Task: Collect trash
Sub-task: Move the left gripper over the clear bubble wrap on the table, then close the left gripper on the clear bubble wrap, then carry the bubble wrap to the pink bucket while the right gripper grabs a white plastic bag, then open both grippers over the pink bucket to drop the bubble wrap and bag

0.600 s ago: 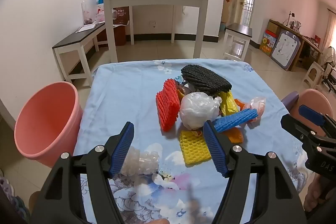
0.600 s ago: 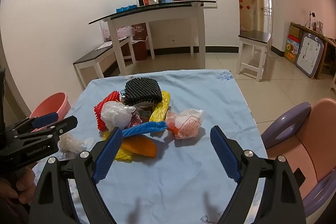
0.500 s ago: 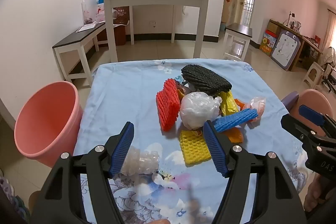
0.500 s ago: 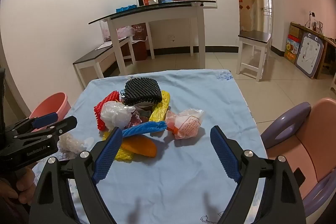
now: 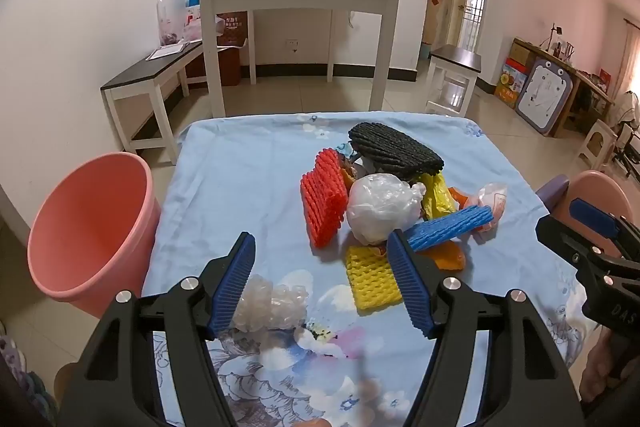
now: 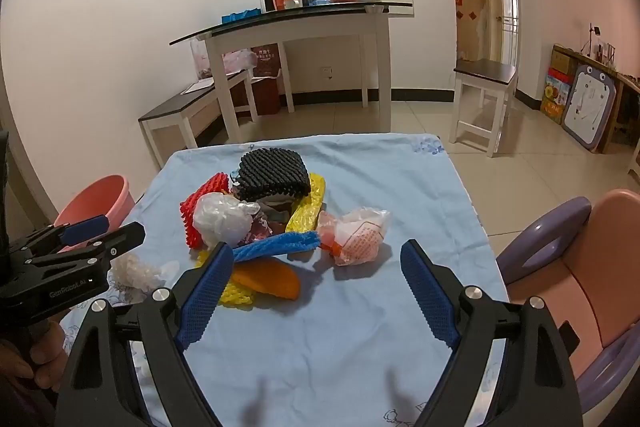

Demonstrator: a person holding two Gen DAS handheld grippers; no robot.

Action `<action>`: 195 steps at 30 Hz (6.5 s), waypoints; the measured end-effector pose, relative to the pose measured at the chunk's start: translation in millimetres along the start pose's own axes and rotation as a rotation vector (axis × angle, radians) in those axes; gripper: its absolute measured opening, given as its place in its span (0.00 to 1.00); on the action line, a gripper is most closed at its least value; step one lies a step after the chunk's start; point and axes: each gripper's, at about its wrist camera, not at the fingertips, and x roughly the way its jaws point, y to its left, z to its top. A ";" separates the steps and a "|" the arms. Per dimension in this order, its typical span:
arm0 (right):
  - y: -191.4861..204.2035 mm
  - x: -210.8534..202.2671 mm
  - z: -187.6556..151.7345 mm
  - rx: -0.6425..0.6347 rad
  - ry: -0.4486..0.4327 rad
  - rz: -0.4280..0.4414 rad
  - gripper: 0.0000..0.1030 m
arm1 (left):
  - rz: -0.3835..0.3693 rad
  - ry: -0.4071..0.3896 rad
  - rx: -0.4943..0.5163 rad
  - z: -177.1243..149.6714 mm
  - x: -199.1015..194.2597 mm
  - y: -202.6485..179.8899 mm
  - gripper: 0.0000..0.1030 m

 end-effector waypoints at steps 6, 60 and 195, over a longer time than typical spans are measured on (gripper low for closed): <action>-0.4 0.1 -1.6 0.002 0.002 -0.002 0.82 | 0.001 -0.002 0.000 0.0 -0.1 -0.1 0.67; 1.8 -1.1 -1.1 0.001 -0.004 -0.003 0.82 | -0.001 -0.005 -0.001 -4.0 -4.2 6.8 0.67; 309.2 155.0 34.2 -0.237 0.339 0.591 0.25 | 0.269 -0.004 -0.422 -19.9 -18.8 250.7 0.12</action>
